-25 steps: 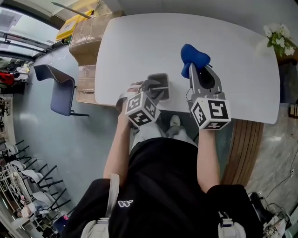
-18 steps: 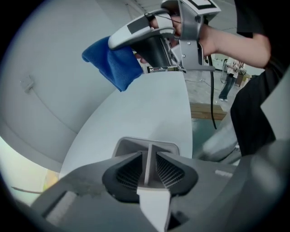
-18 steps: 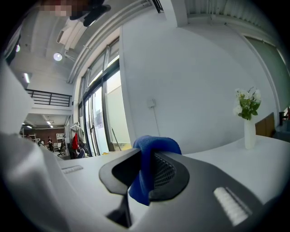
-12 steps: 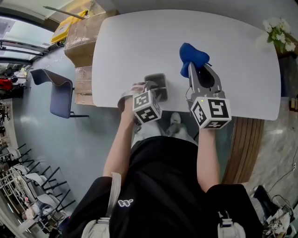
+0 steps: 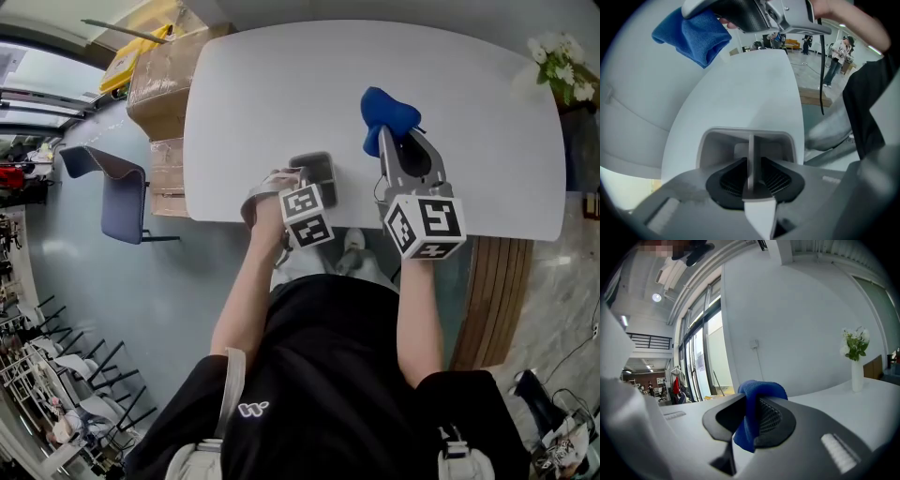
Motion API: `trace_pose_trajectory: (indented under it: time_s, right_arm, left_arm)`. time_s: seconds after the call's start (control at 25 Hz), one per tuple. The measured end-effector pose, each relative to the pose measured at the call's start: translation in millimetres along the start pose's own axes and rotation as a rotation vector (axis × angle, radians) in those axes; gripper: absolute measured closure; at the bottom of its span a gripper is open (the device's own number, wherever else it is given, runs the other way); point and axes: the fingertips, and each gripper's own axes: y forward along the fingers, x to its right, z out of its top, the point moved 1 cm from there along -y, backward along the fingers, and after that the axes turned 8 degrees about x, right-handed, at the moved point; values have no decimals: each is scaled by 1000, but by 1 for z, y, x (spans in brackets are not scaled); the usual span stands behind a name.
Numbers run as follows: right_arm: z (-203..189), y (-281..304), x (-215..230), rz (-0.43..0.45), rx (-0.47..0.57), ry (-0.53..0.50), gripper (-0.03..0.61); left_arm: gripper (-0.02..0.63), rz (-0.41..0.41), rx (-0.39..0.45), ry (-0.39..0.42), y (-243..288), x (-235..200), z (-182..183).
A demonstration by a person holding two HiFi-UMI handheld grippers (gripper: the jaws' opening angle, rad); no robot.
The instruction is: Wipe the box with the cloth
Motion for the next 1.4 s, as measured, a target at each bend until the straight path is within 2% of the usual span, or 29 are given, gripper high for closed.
trace_pose_trajectory:
  time_s: [0.2, 0.28, 0.36, 0.56, 0.72, 0.84, 0.96, 1.04, 1.2, 1.4]
  right_arm:
    - [-1, -1, 3, -6, -5, -2, 525]
    - [-1, -1, 4, -6, -6, -3, 525]
    - [-1, -1, 5, -5, -8, -3, 525]
    - [-1, 2, 3, 11, -9, -6, 525]
    - [0, 2, 2, 25, -12, -12, 525]
    - [3, 2, 2, 37, -12, -17, 525]
    - [5, 2, -2, 60, -11, -20, 525]
    - [6, 2, -6, 86, -10, -22, 525]
    - [10, 3, -18, 178, 0, -28, 525]
    - [23, -4, -41, 358, 29, -60, 525]
  left_arm:
    - [511, 3, -27, 27, 8, 2, 2]
    - [537, 18, -37, 39, 10, 0, 4]
    - [537, 27, -43, 39, 11, 0, 4]
    - [540, 24, -24, 17, 11, 0, 5]
    - [548, 21, 24, -47, 5, -1, 0]
    - [557, 11, 116, -141, -4, 0, -1]
    - [560, -3, 233, -260, -19, 0, -1]
    - [560, -1, 322, -308, -34, -2, 6]
    - [560, -3, 512, -360, -66, -7, 22]
    - [560, -27, 719, -381, -107, -11, 36]
